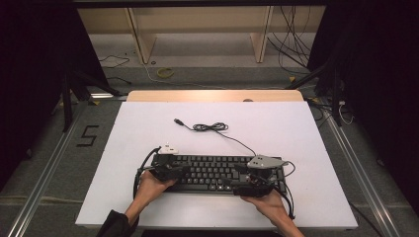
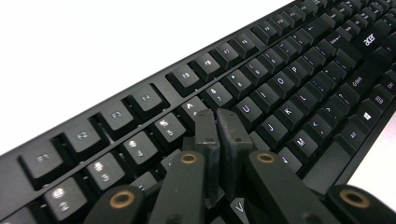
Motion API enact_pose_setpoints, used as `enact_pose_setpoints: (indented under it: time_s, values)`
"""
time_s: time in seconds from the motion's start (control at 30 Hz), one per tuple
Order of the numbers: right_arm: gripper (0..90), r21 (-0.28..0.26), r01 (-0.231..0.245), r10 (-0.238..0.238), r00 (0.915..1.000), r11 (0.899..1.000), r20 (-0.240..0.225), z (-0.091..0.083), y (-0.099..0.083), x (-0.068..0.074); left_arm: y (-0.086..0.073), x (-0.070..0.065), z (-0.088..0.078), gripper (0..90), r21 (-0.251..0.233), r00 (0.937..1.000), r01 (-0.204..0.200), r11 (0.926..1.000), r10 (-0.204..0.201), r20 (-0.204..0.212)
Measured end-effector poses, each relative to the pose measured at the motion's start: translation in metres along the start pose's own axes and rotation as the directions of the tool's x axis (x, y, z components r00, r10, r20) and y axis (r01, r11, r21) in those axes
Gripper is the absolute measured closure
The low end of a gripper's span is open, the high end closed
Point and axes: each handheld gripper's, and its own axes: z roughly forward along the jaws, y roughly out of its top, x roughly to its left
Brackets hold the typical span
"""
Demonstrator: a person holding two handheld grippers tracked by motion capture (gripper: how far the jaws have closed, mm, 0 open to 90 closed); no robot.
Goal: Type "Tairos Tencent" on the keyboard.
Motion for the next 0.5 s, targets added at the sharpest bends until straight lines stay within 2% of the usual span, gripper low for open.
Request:
enact_pose_setpoints:
  time_s: [0.33, 0.5]
  values:
    - [32.5, -0.004, -0.002, 0.002, 1.0, 1.0, 0.004, -0.002, 0.0, -0.001, 0.003, 0.001, -0.009, 80.6, -0.026, 0.9997, 0.012, 0.9996, -0.011, 0.019]
    - [32.4, -0.006, -0.002, 0.002, 1.0, 1.0, 0.009, -0.003, 0.0, -0.002, 0.005, 0.001, -0.012, 66.6, -0.03, 0.9989, 0.026, 0.9992, -0.024, 0.041]
